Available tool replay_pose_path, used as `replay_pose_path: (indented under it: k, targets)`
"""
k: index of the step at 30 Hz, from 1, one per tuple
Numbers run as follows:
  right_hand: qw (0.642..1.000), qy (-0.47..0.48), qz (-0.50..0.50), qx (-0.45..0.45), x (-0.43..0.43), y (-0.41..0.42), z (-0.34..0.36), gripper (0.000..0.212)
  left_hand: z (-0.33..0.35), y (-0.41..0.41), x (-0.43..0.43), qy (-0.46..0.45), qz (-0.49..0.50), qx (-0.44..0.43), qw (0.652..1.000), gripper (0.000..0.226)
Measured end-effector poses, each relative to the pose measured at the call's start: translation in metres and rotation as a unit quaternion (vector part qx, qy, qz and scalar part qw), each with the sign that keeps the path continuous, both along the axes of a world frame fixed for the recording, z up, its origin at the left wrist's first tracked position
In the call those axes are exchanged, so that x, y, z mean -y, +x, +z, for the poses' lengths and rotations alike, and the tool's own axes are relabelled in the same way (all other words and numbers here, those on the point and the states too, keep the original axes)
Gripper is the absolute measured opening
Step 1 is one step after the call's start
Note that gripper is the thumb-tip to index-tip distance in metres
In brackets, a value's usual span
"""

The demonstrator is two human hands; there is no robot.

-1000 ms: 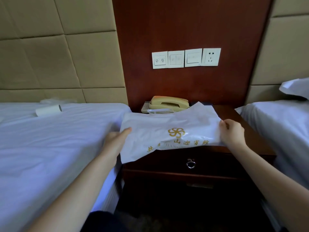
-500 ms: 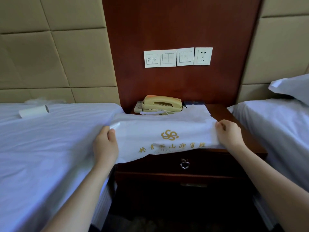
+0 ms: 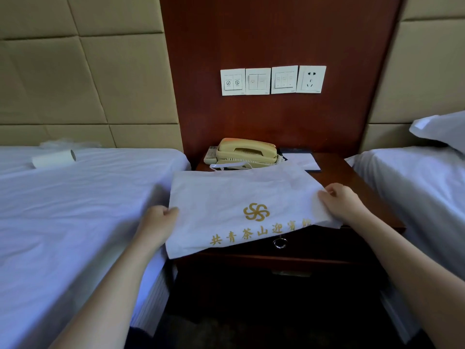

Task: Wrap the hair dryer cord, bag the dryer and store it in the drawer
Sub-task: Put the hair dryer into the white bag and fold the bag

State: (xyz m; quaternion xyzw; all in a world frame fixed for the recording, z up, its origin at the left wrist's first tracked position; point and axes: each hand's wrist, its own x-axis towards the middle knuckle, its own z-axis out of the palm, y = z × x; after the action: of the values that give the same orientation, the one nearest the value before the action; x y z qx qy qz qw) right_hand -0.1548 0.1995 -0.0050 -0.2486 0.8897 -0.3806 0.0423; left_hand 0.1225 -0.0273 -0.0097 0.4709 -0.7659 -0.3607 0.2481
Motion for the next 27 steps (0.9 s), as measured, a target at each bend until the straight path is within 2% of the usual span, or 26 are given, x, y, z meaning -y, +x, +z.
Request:
replay_pose_path:
  k: [3,5,7,9,10,15,17,19,23,25,27]
  targets:
    - [0.999,-0.021,-0.009,0.038,0.007,0.002,0.008,0.046,0.007,-0.014,-0.006,0.002,0.031,-0.056,0.998,0.041]
    - [0.999,-0.014,-0.009,0.028,0.012,0.003,0.011,0.052,0.007,-0.021,-0.008,-0.023,0.035,-0.053,0.998,0.048]
    - [1.000,-0.007,-0.002,0.005,0.017,0.003,0.013,0.042,0.006,-0.028,-0.004,-0.055,0.014,-0.033,0.998,0.036]
    - [0.999,-0.027,0.023,-0.020,0.022,0.000,0.013,0.022,0.004,-0.033,0.005,-0.057,-0.011,-0.041,0.997,0.016]
    - [0.998,-0.038,0.037,-0.029,0.022,0.000,0.012,0.013,0.003,-0.033,0.007,-0.051,-0.025,-0.054,0.997,0.013]
    - [0.997,-0.057,0.040,-0.031,0.030,-0.010,0.003,0.024,-0.006,-0.031,0.021,-0.026,-0.017,-0.074,0.997,0.026]
    - [0.999,-0.010,0.036,-0.038,0.031,-0.009,-0.003,0.027,-0.012,-0.029,0.022,-0.025,-0.012,-0.018,0.999,0.031]
    - [0.997,0.055,0.028,-0.037,0.031,-0.009,-0.009,0.029,-0.016,-0.028,0.021,-0.054,-0.018,0.090,0.994,0.036]
    - [0.992,0.103,0.022,-0.074,0.027,-0.005,-0.005,0.026,-0.008,-0.032,0.012,-0.139,0.009,0.252,0.958,0.039]
    - [0.990,0.094,0.018,-0.099,0.030,0.003,0.005,0.029,0.002,-0.040,0.002,-0.186,0.020,0.274,0.943,0.043]
    - [0.986,0.090,0.033,-0.134,0.039,0.014,0.013,0.030,0.006,-0.053,-0.011,-0.224,-0.030,0.250,0.941,0.048]
